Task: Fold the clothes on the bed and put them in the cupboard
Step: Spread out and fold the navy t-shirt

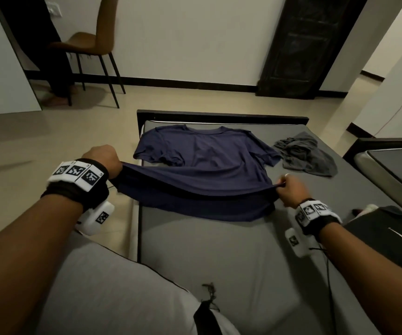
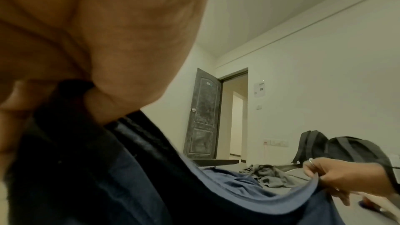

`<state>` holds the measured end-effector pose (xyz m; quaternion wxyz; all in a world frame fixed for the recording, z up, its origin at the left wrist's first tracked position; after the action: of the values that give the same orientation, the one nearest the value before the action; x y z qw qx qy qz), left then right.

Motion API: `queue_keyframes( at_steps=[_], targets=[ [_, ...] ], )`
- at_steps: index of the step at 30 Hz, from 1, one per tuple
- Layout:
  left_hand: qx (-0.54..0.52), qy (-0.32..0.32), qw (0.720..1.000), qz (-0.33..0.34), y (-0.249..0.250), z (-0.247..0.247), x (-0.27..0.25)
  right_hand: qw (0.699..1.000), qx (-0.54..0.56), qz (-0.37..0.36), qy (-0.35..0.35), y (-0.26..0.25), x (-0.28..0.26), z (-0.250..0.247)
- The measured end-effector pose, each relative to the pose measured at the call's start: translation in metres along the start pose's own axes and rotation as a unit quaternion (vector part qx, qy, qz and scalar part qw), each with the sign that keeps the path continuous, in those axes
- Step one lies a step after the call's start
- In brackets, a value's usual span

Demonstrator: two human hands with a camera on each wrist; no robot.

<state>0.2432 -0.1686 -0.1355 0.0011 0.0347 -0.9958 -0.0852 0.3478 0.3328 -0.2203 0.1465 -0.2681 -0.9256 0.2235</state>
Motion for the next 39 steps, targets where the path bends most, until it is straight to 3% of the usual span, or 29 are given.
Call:
queue_keyframes(
  at_steps=[3, 8, 14, 21, 25, 29, 33, 39],
  targets=[
    [-0.04, -0.013, 0.999, 0.01, 0.007, -0.005, -0.015, 0.99, 0.008, -0.027, 0.138, 0.013, -0.014, -0.052],
    [0.029, -0.135, 0.985, 0.106, 0.031, -0.002, -0.065, 0.982, -0.021, -0.002, 0.185, 0.058, -0.026, -0.116],
    [0.156, -0.191, 0.945, 0.214, 0.055, 0.0, -0.126, 0.983, -0.053, 0.041, 0.169, 0.09, -0.036, -0.164],
    [0.262, -0.151, 0.896, 0.325, 0.07, 0.014, -0.164, 0.994, -0.076, 0.015, 0.083, 0.103, -0.05, -0.154],
    [0.286, -0.177, 0.875, 0.348, 0.078, 0.02, -0.171, 0.992, -0.121, 0.001, -0.027, 0.121, -0.048, -0.122],
    [0.27, -0.223, 0.869, 0.349, 0.083, 0.027, -0.175, 0.994, -0.112, 0.001, -0.008, 0.126, -0.043, -0.127],
    [0.303, -0.234, 0.833, 0.399, 0.089, 0.04, -0.186, 0.982, -0.156, -0.052, -0.091, 0.122, -0.053, -0.117],
    [0.332, -0.257, 0.795, 0.437, 0.091, 0.066, -0.191, 0.982, -0.142, -0.103, -0.068, 0.13, -0.054, -0.124]
  ],
)
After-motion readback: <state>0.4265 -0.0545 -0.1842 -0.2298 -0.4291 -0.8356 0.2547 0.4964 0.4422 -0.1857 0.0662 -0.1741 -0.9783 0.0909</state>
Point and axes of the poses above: each hand's wrist, its own x-axis towards the middle knuckle, its own z-axis out of the palm, y = z × x, the point moved 7 cm from there along x, towards the middle knuckle, and after that the axes turned 10 degrees about y, right-handed, at the moved point
